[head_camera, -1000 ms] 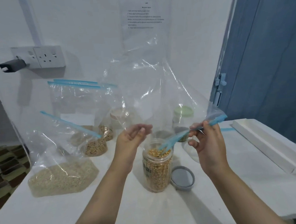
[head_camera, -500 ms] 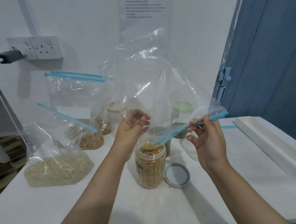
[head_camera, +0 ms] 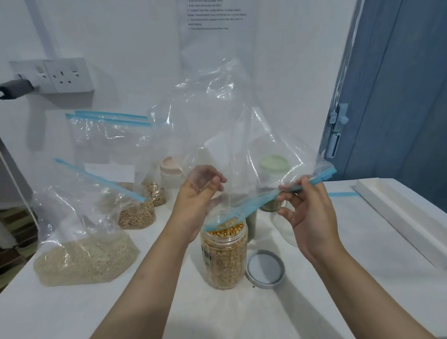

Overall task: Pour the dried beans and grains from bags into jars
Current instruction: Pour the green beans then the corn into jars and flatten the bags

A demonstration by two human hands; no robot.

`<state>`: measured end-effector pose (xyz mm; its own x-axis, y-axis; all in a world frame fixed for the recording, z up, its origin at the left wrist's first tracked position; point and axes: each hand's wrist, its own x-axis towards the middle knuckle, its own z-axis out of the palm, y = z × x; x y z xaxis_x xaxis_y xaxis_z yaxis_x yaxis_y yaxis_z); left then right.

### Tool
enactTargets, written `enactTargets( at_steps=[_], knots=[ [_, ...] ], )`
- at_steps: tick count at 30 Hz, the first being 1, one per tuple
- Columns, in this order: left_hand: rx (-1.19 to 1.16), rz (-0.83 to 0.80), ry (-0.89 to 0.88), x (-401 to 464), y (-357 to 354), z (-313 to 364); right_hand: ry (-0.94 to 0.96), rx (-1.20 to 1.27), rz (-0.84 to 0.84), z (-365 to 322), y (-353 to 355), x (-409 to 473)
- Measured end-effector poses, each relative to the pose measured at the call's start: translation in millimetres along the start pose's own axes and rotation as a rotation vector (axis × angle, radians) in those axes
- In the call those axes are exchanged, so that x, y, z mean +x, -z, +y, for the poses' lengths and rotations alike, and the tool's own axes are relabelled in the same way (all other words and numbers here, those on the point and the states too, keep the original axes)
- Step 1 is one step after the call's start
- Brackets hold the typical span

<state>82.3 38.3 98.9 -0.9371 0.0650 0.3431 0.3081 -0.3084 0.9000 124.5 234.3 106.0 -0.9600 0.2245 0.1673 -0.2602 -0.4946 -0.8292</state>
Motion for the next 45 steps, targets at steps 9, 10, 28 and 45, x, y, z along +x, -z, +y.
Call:
enactTargets(
  at_steps=[9, 10, 28, 45],
  knots=[
    [-0.004, 0.072, 0.015, 3, 11, 0, 0.02, -0.001, 0.004, -1, -1, 4],
    [0.016, 0.085, 0.003, 3, 14, 0, 0.021, -0.005, -0.007, -2, -3, 5],
    [0.259, 0.697, -0.131, -4, 85, 12, 0.341, -0.48, -0.5, -21, -65, 26],
    [1.037, -0.031, -0.347, 27, 61, 63, 0.078, -0.171, -0.715, -17, -110, 28]
  ],
)
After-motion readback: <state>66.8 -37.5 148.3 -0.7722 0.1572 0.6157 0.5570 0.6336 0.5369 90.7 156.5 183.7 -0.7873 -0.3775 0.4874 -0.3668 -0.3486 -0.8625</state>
